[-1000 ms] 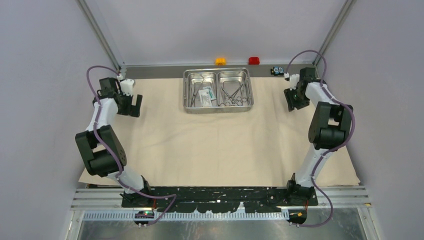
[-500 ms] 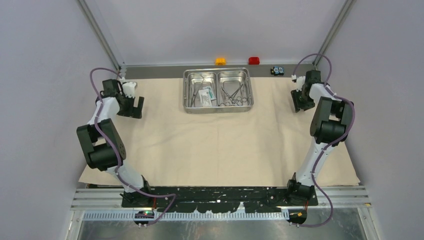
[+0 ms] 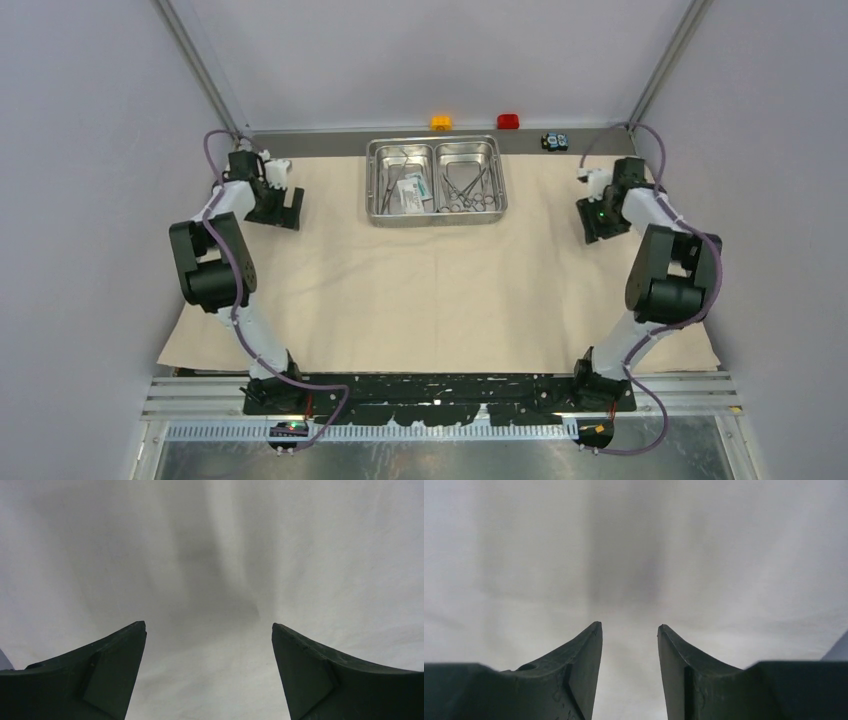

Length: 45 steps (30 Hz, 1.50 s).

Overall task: Open and lay out the surgical kit
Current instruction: Smooth out the surgical kit at the center of the board.

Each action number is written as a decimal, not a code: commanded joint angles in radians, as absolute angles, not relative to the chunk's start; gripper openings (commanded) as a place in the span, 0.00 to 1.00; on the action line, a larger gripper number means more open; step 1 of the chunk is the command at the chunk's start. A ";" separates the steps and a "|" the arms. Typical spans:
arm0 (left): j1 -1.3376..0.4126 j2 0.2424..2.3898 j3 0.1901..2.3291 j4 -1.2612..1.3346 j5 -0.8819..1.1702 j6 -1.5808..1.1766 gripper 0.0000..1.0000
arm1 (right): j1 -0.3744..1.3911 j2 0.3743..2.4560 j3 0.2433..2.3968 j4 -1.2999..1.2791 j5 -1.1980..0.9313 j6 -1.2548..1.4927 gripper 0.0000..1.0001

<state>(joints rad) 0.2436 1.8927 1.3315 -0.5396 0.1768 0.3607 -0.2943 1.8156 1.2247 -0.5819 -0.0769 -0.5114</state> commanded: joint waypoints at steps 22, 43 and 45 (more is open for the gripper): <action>0.029 2.187 1.754 -0.575 0.169 0.125 0.96 | 1.056 1.916 1.331 -0.477 -0.159 -0.477 0.48; 0.029 2.421 2.001 -0.819 0.051 0.165 0.93 | 1.243 1.919 1.219 -0.607 -0.253 -0.523 0.44; 0.028 2.440 2.025 -0.843 0.040 0.164 0.93 | 1.252 1.912 1.219 -0.627 -0.265 -0.533 0.44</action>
